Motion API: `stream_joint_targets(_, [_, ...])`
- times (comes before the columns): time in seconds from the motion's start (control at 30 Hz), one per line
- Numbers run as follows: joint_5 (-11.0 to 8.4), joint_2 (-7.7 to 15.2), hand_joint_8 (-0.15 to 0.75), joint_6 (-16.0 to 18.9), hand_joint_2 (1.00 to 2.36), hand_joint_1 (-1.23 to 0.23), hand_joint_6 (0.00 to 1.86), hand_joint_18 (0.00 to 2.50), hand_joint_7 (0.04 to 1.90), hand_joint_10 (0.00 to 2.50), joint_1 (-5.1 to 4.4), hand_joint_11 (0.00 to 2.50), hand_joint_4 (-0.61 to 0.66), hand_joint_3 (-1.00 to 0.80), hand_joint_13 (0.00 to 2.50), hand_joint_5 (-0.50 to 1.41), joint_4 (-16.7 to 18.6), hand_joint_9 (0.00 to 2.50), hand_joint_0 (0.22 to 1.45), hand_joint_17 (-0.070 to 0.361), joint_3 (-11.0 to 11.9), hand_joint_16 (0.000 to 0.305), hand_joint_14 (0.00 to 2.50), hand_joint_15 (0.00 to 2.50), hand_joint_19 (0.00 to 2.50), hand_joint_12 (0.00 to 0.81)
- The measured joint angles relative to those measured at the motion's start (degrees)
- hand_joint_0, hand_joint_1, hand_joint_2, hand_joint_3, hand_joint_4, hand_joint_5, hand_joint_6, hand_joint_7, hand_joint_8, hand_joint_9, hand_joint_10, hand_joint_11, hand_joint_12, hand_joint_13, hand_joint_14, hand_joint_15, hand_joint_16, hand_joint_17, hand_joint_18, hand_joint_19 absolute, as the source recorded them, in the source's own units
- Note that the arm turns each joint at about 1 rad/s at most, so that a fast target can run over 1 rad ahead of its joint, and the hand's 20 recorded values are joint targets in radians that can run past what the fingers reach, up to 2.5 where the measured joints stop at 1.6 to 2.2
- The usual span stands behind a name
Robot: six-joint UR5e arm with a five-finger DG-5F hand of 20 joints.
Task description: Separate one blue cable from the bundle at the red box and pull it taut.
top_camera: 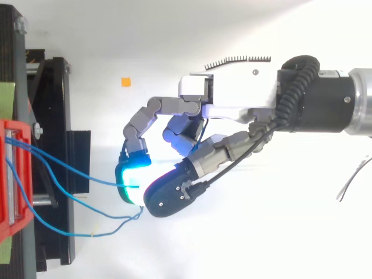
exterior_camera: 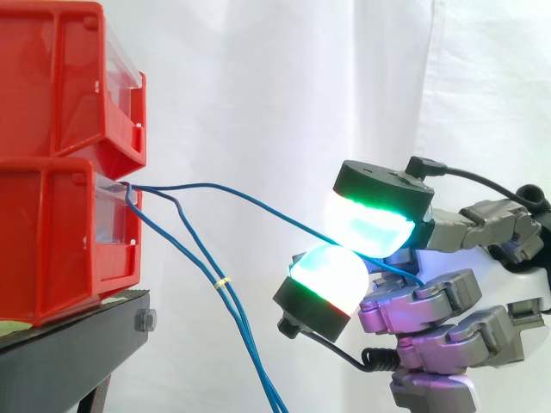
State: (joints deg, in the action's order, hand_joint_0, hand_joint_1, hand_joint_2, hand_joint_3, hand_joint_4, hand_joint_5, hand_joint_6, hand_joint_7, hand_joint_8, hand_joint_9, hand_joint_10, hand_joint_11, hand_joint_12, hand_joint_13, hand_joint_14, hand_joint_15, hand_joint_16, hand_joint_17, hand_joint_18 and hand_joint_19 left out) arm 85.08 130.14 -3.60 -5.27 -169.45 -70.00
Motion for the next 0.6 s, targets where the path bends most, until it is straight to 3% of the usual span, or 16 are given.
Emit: stream_joint_targets(0.6, [0.00,0.00,0.107,0.00,1.01,-0.84,0.97,0.98,1.12,2.06,0.00,1.31,-0.37,-0.28,1.20,-0.15,0.00,0.93,0.75,0.069,-0.01,0.031,0.92,1.56,1.27,0.204])
